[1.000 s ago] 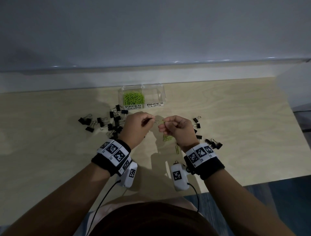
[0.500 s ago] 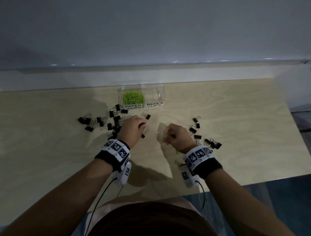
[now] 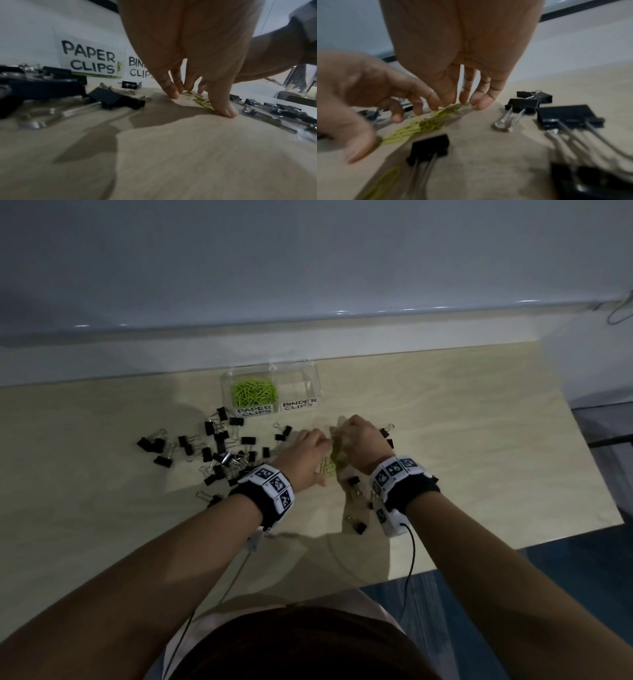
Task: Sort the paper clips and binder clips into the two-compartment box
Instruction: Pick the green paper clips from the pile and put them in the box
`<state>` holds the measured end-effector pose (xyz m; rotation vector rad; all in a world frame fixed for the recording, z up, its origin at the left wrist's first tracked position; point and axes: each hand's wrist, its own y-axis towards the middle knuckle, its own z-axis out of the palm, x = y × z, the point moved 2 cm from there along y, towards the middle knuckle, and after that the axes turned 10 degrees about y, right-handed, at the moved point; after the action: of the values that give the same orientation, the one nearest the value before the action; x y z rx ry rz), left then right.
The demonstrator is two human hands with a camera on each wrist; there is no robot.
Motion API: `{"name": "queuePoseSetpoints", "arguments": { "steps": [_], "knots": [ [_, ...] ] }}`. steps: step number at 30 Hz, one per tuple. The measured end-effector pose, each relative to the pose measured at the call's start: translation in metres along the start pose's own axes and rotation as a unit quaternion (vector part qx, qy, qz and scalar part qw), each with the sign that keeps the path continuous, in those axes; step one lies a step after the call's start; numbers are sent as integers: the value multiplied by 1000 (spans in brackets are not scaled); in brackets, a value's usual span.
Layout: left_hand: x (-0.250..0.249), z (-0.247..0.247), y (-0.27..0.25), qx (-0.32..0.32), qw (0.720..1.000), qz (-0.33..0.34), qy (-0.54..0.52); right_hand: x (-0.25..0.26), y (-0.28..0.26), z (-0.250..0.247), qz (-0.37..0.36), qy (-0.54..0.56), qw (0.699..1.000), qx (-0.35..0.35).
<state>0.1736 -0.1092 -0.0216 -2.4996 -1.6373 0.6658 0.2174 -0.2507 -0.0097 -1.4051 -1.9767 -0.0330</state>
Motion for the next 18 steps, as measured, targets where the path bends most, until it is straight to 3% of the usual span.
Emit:
{"name": "queuePoseSetpoints", "arguments": {
  "steps": [3, 5, 9, 11, 18],
  "knots": [
    [-3, 2, 8, -19, 999, -41, -9, 8, -13, 1, -26, -37, 998, 44],
    [-3, 3, 11, -41, 997, -62, -22, 10, -21, 5, -69, -54, 996, 26],
    [-2, 8, 11, -52, 992, -93, -72, 0, -31, 20, -89, 61, 993, -56],
    [-3, 9, 10, -52, 992, -94, -69, 2, -33, 23, -74, 81, 992, -60],
    [-10, 13, 3, -30, 995, -57, 73, 6, -29, 27, -26, 33, 999, -32]
  ]
}}
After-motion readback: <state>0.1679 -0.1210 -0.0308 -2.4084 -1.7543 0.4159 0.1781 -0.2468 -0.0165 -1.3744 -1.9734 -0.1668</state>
